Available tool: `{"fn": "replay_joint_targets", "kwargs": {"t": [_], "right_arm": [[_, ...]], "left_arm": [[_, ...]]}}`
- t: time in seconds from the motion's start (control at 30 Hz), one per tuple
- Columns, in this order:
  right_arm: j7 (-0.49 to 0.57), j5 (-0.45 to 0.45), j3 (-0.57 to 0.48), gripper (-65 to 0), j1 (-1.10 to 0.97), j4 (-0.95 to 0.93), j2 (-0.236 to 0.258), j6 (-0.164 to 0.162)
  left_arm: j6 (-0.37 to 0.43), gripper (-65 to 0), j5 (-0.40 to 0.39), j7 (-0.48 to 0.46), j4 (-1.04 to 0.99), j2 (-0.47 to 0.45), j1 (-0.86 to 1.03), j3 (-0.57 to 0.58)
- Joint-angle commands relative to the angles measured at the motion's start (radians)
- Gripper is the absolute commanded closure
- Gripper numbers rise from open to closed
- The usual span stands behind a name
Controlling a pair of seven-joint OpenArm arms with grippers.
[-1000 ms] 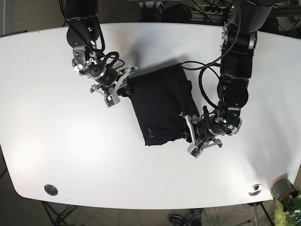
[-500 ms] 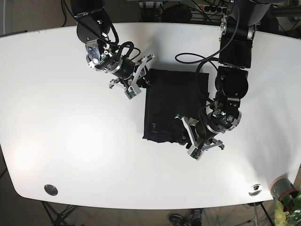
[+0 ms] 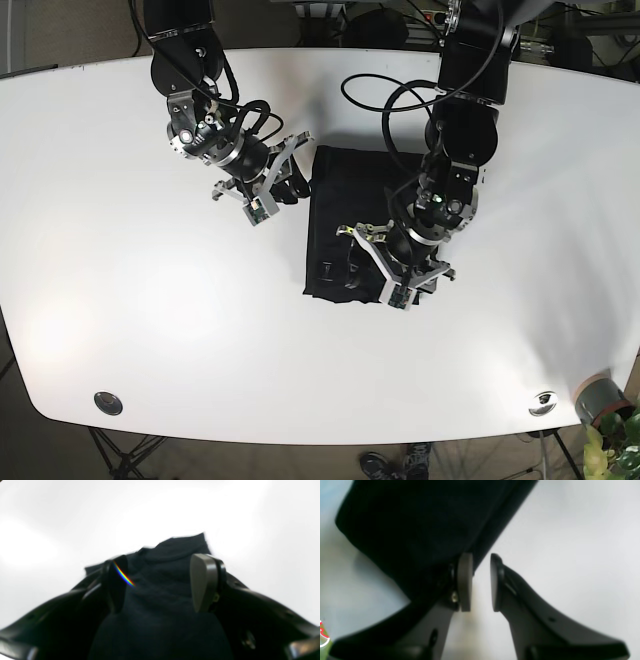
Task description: Fold the T-shirt properly
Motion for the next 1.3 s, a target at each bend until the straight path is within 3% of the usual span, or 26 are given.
{"fn": "replay_joint_targets", "kwargs": {"t": [0.0,0.17,0.33,0.5,0.67,1.03,1.27], "right_arm": [[0.028,0.014,0.001,-11.6,0.018,0.019,-0.003,0.006],[0.028,0.014,0.001,-11.6,0.021,0.019,-0.003,0.003],[0.028,0.014,0.004,-11.6,0.021,0.02,-0.003,0.001],[0.021,0.015,0.079,-11.6,0.019,0.02,-0.009,0.003],[-0.026,0.015,0.137,-11.6,0.028,0.023,-0.009,0.006],[-0.029,0.011,0.165,-11.6,0.042,0.048,-0.003,0.006],[-0.029,0.006,0.165,-11.6,0.033,0.125,-0.003,0.006]], "left_arm": [[0.061,-37.6,0.049,-0.086,0.009,0.011,0.014,0.042],[0.16,-37.8,0.109,-0.192,-0.068,0.027,0.06,0.115],[0.168,-37.8,0.132,-0.243,-0.163,0.031,0.092,0.112],[0.168,-37.6,0.13,-0.273,-0.234,0.017,0.117,0.102],[0.153,-37.6,0.124,-0.269,-0.231,-0.065,0.167,0.013],[-0.197,-37.4,0.126,-0.184,-0.257,-0.288,0.247,-0.297],[-0.294,-37.4,0.126,-0.184,-0.43,-0.472,0.229,-0.386]]}}
